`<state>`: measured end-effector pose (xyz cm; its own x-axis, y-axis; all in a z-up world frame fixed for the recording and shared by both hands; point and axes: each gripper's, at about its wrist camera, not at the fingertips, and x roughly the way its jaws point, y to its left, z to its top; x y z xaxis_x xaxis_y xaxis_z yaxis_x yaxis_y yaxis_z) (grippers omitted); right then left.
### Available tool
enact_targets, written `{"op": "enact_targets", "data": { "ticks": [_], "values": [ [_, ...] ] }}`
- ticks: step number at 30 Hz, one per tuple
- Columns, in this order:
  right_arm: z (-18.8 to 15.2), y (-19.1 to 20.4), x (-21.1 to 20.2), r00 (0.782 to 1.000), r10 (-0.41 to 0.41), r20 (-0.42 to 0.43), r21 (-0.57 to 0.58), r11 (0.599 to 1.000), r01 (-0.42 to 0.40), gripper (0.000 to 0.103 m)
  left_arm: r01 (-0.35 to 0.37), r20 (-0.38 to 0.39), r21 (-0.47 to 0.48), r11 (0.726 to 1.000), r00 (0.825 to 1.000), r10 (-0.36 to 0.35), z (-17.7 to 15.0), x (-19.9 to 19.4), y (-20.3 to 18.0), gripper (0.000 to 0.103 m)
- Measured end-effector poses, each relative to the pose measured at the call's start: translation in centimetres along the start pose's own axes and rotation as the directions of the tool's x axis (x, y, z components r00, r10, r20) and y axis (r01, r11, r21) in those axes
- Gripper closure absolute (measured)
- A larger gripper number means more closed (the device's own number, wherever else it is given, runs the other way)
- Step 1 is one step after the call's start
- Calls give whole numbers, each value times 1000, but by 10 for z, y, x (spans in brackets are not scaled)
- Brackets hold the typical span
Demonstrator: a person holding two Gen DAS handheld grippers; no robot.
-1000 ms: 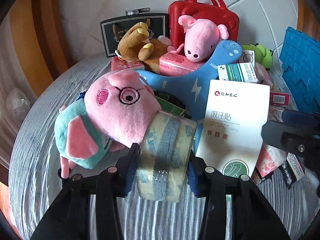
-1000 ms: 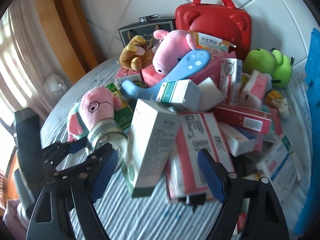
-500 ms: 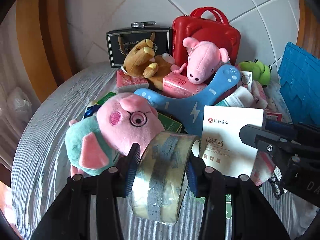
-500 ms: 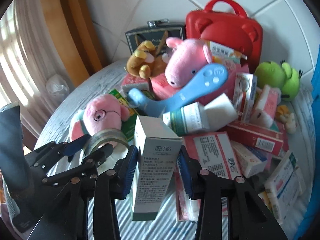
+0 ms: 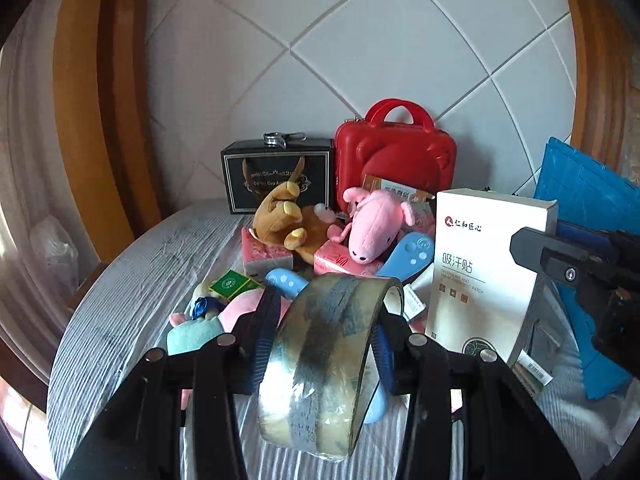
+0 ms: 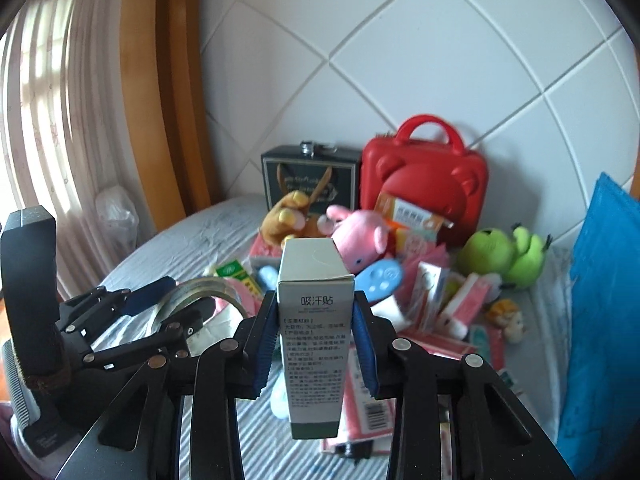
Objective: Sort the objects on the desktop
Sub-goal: 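Grasp the clear tape roll with the left gripper while the right grasps the white patch box, then carry the tape roll and white box into the blue crate and open both grippers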
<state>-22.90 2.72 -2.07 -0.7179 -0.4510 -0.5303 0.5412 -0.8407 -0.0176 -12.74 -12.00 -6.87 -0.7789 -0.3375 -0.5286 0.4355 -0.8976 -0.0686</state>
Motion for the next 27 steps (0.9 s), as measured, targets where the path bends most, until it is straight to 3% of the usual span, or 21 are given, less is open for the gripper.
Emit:
{"op": "enact_targets", "data": {
  "ticks": [8,17,23,27],
  "values": [
    [25,-34,-66,986,-100,131,-2,995,101,68,60,112,28,998,992,-63,35,-37,-48,61],
    [47,-97,-138,950,-202,238,29,979,201,69,166,188,100,981,965,-182,69,-66,-136,61],
    [58,-151,-188,909,-301,290,77,954,291,69,221,234,164,961,938,-255,92,-90,-203,61],
    [62,-190,-222,870,-378,317,110,926,362,69,268,243,213,939,917,-317,107,-104,-258,61]
  ]
}}
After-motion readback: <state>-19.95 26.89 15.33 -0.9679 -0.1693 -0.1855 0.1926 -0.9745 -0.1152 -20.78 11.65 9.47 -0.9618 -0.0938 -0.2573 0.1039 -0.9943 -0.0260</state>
